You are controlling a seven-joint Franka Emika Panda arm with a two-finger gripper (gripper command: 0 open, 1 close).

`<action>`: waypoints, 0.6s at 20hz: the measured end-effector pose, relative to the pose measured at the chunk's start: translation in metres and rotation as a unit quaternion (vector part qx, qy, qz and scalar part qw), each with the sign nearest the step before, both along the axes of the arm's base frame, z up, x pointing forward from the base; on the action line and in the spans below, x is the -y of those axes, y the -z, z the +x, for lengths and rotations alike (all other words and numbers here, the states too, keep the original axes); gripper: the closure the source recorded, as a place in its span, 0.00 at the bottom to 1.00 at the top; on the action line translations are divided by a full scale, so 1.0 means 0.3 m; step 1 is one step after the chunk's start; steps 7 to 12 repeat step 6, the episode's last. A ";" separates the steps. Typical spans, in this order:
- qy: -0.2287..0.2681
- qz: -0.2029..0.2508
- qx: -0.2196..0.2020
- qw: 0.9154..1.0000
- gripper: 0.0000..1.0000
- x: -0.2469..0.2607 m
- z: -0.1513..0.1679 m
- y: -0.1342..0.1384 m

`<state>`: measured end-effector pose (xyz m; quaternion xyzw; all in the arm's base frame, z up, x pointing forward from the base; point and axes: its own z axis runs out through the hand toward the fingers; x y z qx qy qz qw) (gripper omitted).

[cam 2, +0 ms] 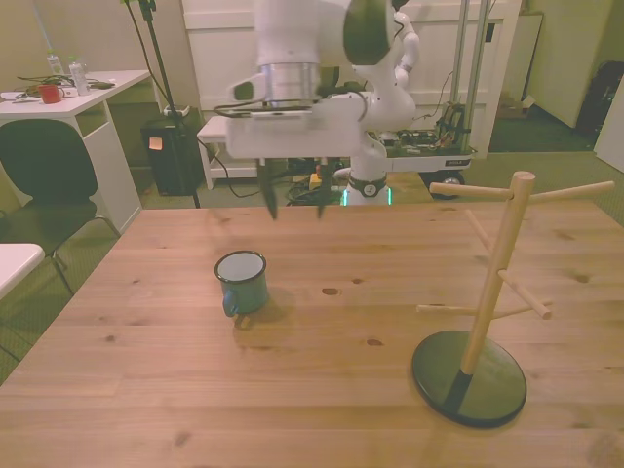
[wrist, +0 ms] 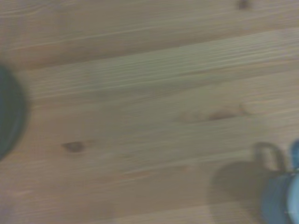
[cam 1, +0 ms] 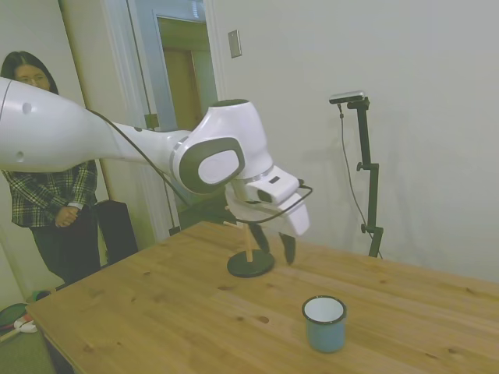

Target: Unload the mug

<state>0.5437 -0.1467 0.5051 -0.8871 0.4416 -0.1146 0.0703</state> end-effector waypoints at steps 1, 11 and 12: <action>-0.010 0.003 -0.004 1.000 0.00 -0.054 0.003 0.013; -0.042 0.012 -0.016 0.999 0.00 -0.264 -0.043 0.038; -0.042 0.012 -0.016 0.999 0.00 -0.264 -0.043 0.038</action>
